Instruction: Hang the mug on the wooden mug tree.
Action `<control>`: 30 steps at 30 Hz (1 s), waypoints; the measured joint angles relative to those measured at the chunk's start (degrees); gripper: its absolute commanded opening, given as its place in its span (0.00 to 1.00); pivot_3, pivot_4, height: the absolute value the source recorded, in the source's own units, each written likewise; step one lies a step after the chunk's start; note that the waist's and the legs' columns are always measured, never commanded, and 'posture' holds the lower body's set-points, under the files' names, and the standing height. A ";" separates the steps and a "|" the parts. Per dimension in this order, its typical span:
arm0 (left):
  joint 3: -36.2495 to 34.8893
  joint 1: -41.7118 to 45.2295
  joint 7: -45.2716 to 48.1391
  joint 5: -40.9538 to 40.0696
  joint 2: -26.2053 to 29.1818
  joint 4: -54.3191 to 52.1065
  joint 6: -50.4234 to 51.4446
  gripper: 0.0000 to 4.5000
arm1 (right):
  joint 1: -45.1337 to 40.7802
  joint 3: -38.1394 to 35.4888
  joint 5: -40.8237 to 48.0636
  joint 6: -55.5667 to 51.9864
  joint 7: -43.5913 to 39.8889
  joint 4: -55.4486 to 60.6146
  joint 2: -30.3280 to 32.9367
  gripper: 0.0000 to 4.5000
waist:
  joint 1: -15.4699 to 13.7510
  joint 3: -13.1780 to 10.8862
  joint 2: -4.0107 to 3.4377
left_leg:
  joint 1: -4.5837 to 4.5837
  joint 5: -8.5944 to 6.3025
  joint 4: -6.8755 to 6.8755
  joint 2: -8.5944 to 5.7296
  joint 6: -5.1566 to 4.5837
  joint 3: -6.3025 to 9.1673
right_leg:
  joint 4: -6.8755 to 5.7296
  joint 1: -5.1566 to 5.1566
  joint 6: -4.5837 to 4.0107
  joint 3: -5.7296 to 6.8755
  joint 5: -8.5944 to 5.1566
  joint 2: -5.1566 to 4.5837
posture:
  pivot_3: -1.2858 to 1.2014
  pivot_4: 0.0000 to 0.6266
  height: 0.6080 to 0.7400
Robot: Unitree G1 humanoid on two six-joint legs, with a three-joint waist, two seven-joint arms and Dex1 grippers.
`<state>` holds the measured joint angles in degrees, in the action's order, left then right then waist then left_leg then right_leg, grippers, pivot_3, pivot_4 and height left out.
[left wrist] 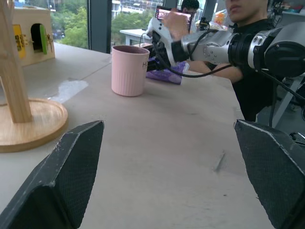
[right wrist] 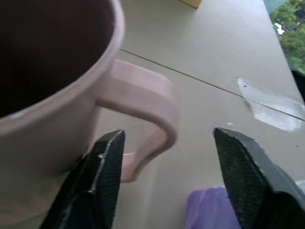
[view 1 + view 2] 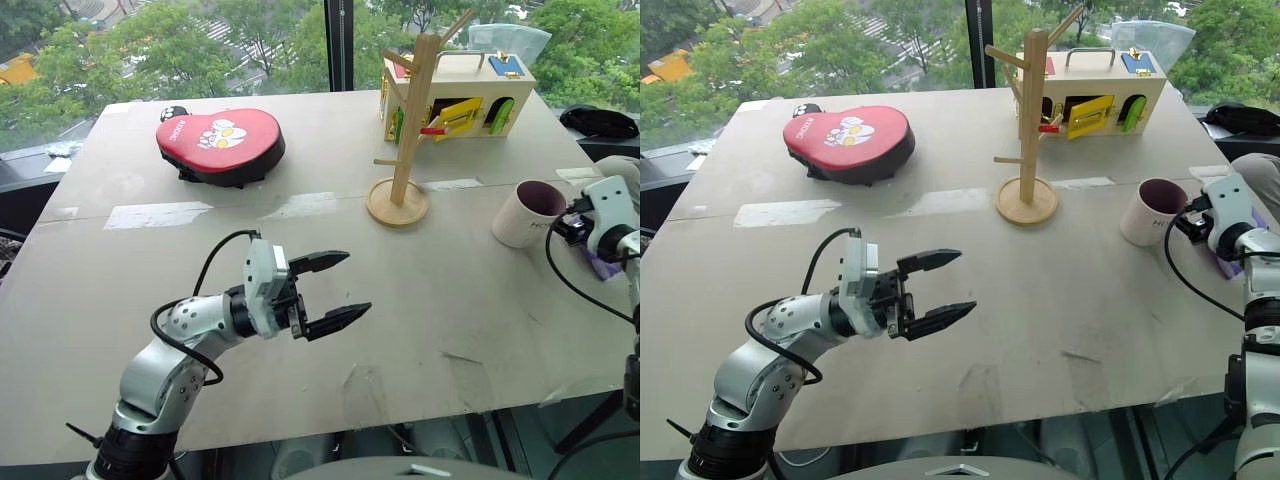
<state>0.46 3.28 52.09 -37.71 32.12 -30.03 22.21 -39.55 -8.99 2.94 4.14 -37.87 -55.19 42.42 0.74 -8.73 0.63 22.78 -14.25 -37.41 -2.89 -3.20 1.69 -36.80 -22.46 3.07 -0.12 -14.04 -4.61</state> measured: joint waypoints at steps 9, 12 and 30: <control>-0.60 -0.87 -0.68 -0.50 -0.09 0.03 0.02 1.00 | -1.43 -0.25 0.83 2.68 -1.09 -1.60 -1.06 0.01 | -0.32 0.00 0.02 | -0.01 0.00 0.00 -0.02 0.00 0.06 | 0.01 0.03 0.00 0.05 0.01 -0.03 | 0.52 0.24 1.00; -0.62 -0.85 -0.69 -0.69 -0.18 0.03 0.02 1.00 | -0.45 -0.35 1.56 2.72 -2.36 0.28 -0.94 0.01 | -0.09 0.00 0.01 | 0.00 0.00 0.00 -0.02 0.00 0.05 | 0.01 0.02 0.00 0.03 0.01 -0.03 | 0.52 0.24 1.00; -5.10 -6.41 -1.09 -1.27 -4.72 1.33 -6.47 1.00 | 0.67 5.72 9.08 -27.60 -9.44 57.67 3.25 0.01 | -0.40 -0.07 -0.09 | 0.11 -0.16 0.06 -0.01 -0.24 0.07 | 0.00 -0.18 0.00 0.05 0.00 -0.14 | 0.52 0.24 1.00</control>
<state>-4.64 -3.13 51.00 -38.97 27.40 -28.69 15.74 -38.88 -3.27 12.02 -23.46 -47.31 2.47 45.66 0.34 -8.80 0.54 22.88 -14.42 -37.35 -2.90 -3.45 1.76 -36.80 -22.65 3.06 -0.06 -14.03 -4.75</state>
